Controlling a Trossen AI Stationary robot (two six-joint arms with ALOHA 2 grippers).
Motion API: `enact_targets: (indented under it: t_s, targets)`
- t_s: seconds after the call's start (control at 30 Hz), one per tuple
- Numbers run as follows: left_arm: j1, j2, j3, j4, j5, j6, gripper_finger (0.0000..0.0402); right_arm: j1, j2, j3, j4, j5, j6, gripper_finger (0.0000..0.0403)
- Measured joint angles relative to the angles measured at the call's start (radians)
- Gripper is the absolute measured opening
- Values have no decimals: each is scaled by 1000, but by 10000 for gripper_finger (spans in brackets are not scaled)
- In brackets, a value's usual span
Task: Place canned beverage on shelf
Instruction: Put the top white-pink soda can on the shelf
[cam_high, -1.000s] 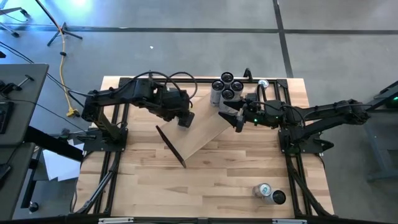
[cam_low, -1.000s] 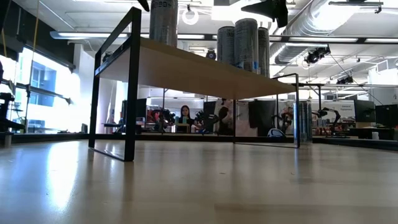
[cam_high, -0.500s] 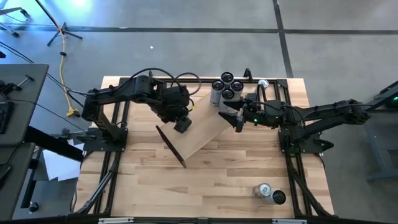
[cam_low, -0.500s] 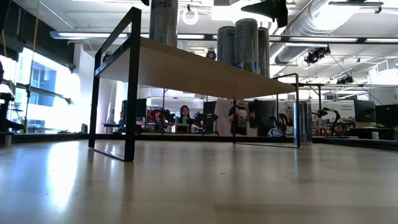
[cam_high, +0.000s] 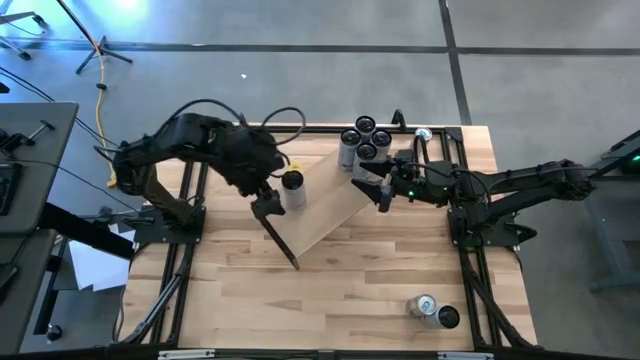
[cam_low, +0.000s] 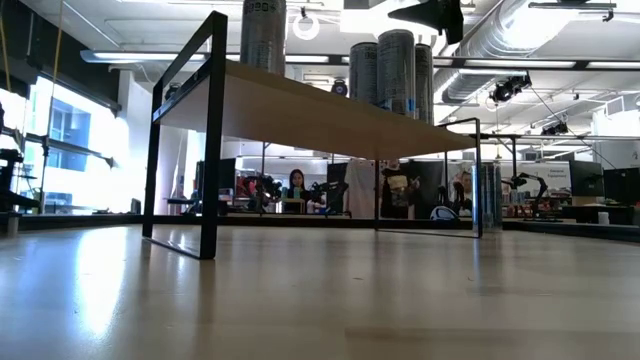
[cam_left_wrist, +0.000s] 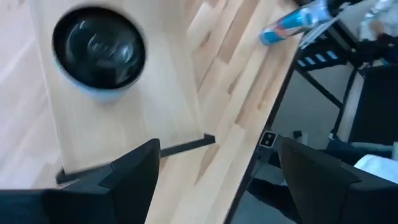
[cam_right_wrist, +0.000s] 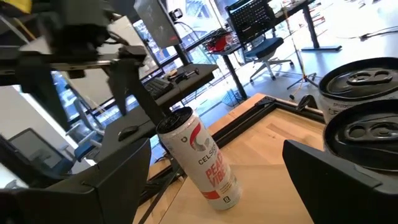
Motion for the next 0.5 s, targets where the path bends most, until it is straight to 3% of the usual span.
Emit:
enact_targets:
  t_s: [0.13,0.27,0.5]
  targets:
    - [-7,-14,0,3,-22,103,296,-1,0,0,0,16,1,351]
    - [1,-11,0,-1,-48,314,296,0,0,0,0,18,7,351]
    - [1,0,-1,29,-242,602,296,0,0,0,0,19,52,351]
